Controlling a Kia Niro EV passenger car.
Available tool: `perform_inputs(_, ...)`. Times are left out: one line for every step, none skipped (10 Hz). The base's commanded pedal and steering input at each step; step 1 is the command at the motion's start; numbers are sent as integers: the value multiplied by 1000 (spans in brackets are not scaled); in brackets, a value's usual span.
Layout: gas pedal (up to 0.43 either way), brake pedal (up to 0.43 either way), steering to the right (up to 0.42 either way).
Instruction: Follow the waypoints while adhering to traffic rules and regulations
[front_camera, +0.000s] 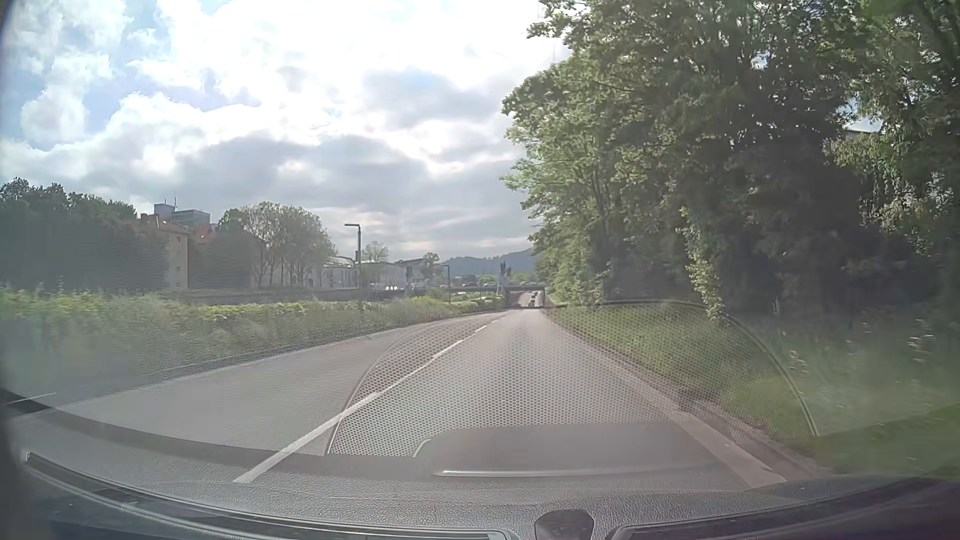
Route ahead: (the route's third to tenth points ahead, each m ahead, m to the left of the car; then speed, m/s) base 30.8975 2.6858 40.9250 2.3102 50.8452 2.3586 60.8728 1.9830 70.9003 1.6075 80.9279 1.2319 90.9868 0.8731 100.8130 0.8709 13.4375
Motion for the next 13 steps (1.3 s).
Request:
perform_inputs(110, 0, 0)
perform_inputs(110, 0, 0)
perform_inputs(110, 0, 0)
perform_inputs(110, 0, 0)
perform_inputs(110, 0, 0)
perform_inputs(110, 0, 0)
perform_inputs(110, 0, 0)
perform_inputs(110, 0, 0)
perform_inputs(110, 0, 0)
perform_inputs(110, 0, 0)
perform_inputs(110, 0, 0)
perform_inputs(110, 0, 0)
perform_inputs(110, 0, 0)
